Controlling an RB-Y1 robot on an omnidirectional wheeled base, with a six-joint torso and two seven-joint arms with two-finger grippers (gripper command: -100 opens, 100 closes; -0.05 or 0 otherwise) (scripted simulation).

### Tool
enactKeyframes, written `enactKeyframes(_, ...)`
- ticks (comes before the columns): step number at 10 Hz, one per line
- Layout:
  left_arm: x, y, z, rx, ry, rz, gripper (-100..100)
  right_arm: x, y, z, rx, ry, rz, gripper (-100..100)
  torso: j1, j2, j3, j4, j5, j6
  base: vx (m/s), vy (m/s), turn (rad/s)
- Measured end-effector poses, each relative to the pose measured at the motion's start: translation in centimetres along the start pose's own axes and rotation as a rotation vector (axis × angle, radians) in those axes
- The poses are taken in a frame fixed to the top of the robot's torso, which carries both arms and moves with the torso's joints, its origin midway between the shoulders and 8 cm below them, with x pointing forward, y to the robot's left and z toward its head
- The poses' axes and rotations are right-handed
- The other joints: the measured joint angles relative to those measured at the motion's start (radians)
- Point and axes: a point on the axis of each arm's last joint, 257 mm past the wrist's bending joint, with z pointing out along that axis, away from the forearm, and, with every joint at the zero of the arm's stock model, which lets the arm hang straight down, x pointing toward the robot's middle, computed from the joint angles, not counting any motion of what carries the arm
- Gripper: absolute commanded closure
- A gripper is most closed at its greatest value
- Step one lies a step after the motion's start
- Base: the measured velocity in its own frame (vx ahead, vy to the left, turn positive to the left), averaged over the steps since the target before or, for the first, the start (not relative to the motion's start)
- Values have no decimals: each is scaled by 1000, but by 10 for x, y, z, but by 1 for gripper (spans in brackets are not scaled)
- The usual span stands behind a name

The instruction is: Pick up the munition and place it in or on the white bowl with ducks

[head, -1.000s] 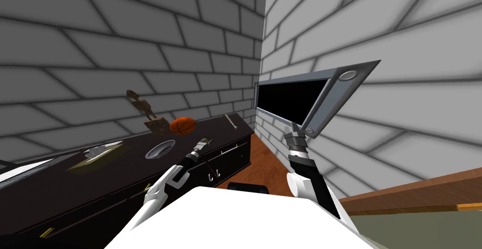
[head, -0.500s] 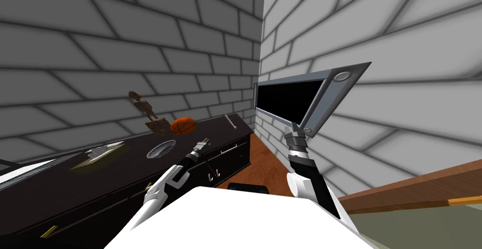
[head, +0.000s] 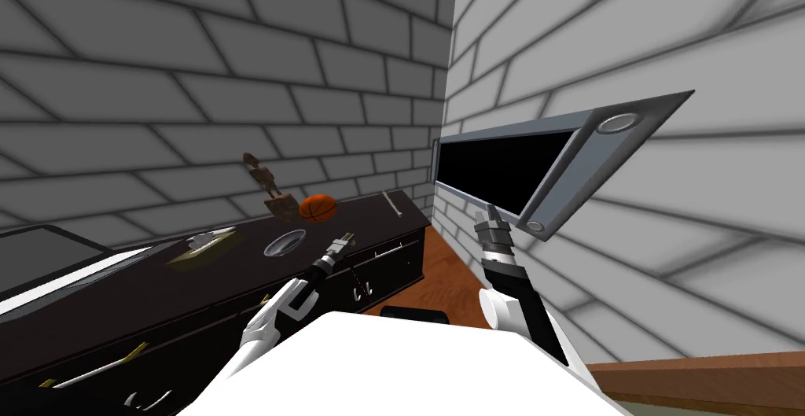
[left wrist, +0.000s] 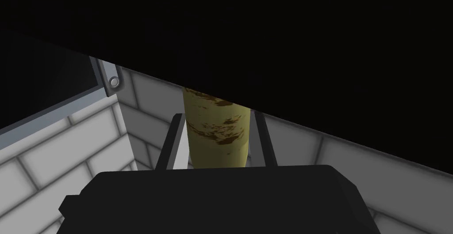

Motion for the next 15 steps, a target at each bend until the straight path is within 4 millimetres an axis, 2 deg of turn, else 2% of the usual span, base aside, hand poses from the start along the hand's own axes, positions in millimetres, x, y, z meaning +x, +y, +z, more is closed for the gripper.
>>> enactKeyframes(3, -1, -22, -2, 36, 1, 3, 100, 0, 0, 0, 0, 0, 0, 0, -2, 2, 1, 1, 0, 1, 35, 32, 108)
enactKeyframes(4, -1, -35, -4, 56, 1, 2, 100, 0, 0, 0, 0, 0, 0, 0, -2, 3, 2, 1, 0, 1, 20, 11, 45)
enactKeyframes(5, 0, -37, -5, 59, 1, 2, 0, 0, 0, 0, 0, 0, 0, 0, -2, 3, 2, 1, 0, 2, 0, 0, 0)
enactKeyframes(6, 0, -36, -5, 59, 1, 2, 100, 0, 0, 0, 0, 0, 0, 0, -3, 4, 2, 1, 0, 2, -114, 70, -105)
enactKeyframes(10, -6, -60, 10, 130, -12, 27, 100, 0, 0, 0, -1, 0, 0, 0, 7, 18, 10, 3, 2, 2, -184, 162, -97)
enactKeyframes(15, -13, -83, 25, 212, -20, 64, 100, 0, 0, 0, 0, 0, 0, 0, 11, 16, 9, 3, 2, 3, -181, 202, -102)
